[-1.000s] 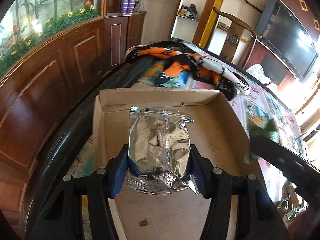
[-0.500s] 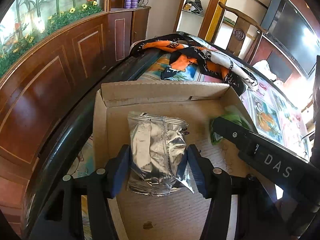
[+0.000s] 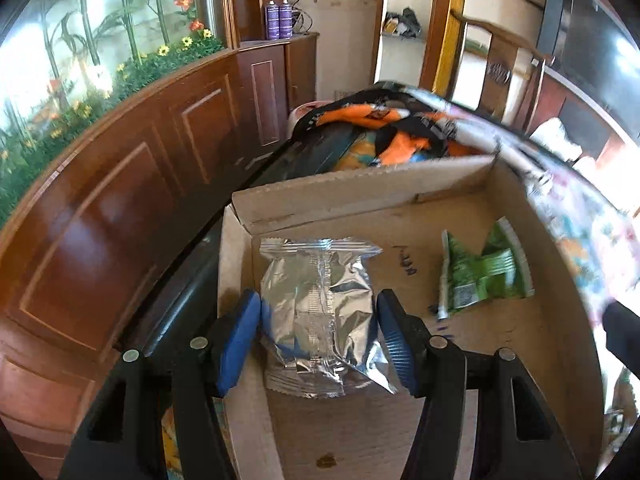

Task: Organize snacks
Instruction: 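Open both grippers to drop the silver bag and green packet into the box, then grasp a green pea packet with the left gripper while the right gripper grasps a yellow packet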

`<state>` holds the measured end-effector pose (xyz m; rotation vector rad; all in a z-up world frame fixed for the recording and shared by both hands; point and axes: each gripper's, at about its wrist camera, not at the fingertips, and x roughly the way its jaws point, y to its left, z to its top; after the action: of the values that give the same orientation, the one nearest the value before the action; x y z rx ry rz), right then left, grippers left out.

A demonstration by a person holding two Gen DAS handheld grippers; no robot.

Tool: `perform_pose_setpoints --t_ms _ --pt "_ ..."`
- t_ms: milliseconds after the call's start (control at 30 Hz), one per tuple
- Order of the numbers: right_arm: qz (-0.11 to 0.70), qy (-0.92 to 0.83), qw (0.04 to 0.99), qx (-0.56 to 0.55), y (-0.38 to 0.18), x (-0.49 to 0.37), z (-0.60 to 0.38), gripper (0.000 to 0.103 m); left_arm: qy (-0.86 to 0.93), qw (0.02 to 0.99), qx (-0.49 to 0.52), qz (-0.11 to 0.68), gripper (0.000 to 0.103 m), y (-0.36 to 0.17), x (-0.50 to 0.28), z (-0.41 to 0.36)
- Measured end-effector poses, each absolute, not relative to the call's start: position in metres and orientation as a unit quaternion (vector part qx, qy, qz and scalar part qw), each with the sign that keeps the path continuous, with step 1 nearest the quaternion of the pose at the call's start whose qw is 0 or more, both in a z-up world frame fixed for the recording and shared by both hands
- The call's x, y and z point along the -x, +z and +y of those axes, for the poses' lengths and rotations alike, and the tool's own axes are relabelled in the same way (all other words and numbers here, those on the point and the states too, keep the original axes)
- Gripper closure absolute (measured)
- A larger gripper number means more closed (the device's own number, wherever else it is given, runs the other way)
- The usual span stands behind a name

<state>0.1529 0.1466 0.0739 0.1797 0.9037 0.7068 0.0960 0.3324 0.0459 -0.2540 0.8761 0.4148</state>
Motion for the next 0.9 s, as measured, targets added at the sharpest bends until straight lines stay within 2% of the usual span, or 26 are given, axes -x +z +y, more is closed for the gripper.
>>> perform_pose_setpoints --t_ms 200,367,467,600,667,733,800,900 --pt "0.356 0.353 0.86 -0.094 0.106 -0.094 0.069 0.054 0.162 0.909 0.12 0.365 0.038 0.072 -0.077 0.317" --pt "0.335 0.341 0.872 -0.102 0.09 -0.046 0.0 0.054 0.108 0.932 0.123 0.323 0.034 0.09 -0.054 0.281" --pt "0.321 0.301 0.89 -0.122 0.072 -0.033 -0.04 0.051 0.059 0.936 0.114 0.327 0.035 0.091 -0.049 0.246" --pt "0.32 0.277 0.88 -0.215 0.053 -0.04 -0.095 0.049 -0.029 0.933 0.084 0.35 0.035 0.087 -0.042 0.181" --pt "0.316 0.273 0.881 -0.22 0.055 -0.043 -0.106 0.049 -0.081 0.922 0.068 0.373 0.034 0.08 -0.04 0.15" --pt "0.309 0.245 0.893 -0.217 0.058 -0.04 -0.115 0.044 -0.127 0.909 0.042 0.396 0.034 0.071 -0.037 0.122" --pt "0.307 0.253 0.885 -0.241 0.059 -0.041 -0.124 0.037 -0.2 0.882 -0.019 0.426 0.032 0.057 -0.032 0.086" --pt "0.308 0.254 0.88 -0.259 0.058 -0.04 -0.134 0.036 -0.228 0.867 -0.121 0.425 0.031 0.042 -0.016 0.051"
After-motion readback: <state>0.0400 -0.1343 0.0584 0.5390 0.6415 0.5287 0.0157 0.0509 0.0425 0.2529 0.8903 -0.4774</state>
